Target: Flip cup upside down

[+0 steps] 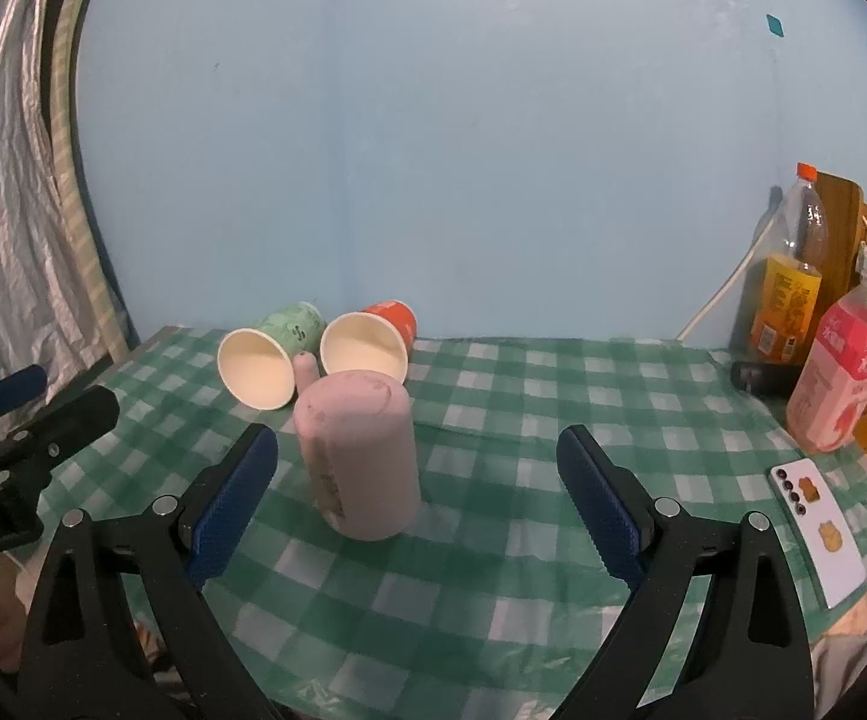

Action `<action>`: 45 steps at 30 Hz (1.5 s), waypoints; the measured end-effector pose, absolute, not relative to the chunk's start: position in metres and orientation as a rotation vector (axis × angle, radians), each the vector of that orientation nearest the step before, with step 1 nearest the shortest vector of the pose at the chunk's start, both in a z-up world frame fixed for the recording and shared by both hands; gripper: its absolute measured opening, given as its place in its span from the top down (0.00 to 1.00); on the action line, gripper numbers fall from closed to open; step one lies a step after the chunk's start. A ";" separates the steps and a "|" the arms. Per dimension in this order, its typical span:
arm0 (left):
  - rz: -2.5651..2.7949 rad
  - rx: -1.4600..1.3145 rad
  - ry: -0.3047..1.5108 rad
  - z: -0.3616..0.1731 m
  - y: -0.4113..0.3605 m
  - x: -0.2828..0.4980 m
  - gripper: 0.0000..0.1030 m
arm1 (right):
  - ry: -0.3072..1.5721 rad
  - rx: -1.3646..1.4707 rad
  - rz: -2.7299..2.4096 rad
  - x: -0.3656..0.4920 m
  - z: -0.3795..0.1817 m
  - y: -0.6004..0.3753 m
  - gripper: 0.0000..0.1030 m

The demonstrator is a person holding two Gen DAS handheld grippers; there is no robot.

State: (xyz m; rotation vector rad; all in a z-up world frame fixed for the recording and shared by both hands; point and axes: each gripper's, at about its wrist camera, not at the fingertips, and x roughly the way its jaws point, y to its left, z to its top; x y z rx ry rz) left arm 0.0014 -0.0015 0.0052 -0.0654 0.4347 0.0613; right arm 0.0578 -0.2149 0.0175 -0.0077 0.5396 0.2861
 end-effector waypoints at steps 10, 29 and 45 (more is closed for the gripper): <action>0.077 -0.054 0.454 0.003 -0.004 0.003 0.00 | 0.544 -0.019 0.290 0.058 0.016 -0.211 0.10; 0.083 -0.061 0.485 -0.001 -0.004 0.005 0.00 | 0.551 -0.025 0.290 0.060 0.014 -0.208 0.09; 0.072 -0.068 0.494 -0.002 -0.004 0.005 0.00 | 0.553 -0.025 0.291 0.060 0.014 -0.207 0.10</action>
